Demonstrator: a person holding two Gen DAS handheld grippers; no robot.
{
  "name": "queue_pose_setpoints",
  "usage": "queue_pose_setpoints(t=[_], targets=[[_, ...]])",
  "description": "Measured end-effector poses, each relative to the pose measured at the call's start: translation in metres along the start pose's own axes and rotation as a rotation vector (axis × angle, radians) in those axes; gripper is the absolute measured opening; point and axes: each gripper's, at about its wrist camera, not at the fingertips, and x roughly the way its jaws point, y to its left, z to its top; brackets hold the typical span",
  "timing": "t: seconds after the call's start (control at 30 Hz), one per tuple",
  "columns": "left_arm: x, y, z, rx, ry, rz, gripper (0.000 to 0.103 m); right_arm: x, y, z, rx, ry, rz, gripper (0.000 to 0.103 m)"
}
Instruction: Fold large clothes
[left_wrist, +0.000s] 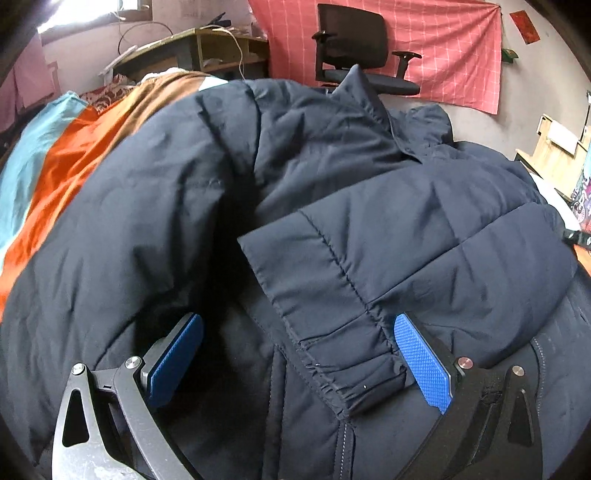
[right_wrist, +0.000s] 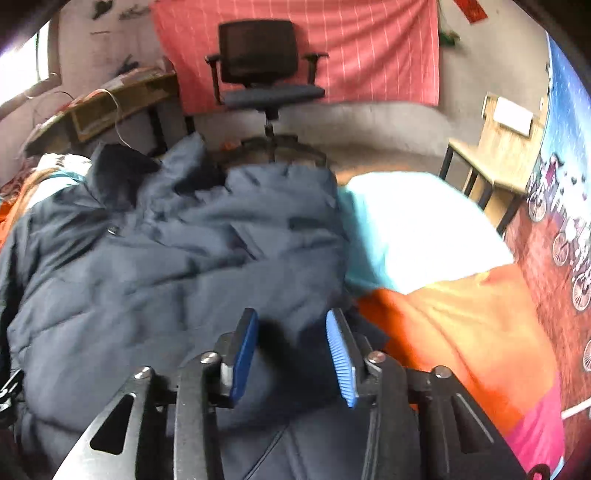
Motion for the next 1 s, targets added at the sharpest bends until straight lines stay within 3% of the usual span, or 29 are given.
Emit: queue_pose_setpoints(t=[0.1,0.27,0.5,0.63,0.77,0.87,0.93,0.97,1.0], targets=[[0.005,-0.001,-0.005,0.004,-0.01,0.008,0.102,0.019,0.001,-0.008,-0.008,0.037,0.01,0.036],[0.011,-0.005,-0.006,0.01,-0.012,0.015,0.102,0.041,0.015,-0.015,-0.091,0.073,-0.047,0.038],[0.001,0.0,-0.006,-0.02,-0.035,-0.005,0.102,0.045,0.012,-0.028,-0.096,0.02,-0.068,0.038],[-0.034,0.015,-0.011,-0.123,-0.094,-0.046,0.102,0.042,0.009,-0.029,-0.087,0.001,-0.075,0.044],[-0.069,0.036,-0.03,-0.25,-0.13,-0.087,0.102,0.038,0.006,-0.029,-0.063,-0.013,-0.093,0.058],[-0.093,0.061,-0.049,-0.359,-0.132,-0.056,0.102,0.036,0.007,-0.029,-0.065,-0.019,-0.107,0.064],[-0.108,0.085,-0.064,-0.453,-0.137,-0.038,0.102,0.033,0.008,-0.028,-0.069,-0.027,-0.132,0.074],[-0.113,0.094,-0.069,-0.488,-0.14,-0.033,0.102,0.028,0.009,-0.026,-0.064,-0.035,-0.155,0.085],[-0.119,0.106,-0.075,-0.533,-0.145,-0.021,0.102,0.018,0.009,-0.025,-0.05,-0.059,-0.174,0.085]])
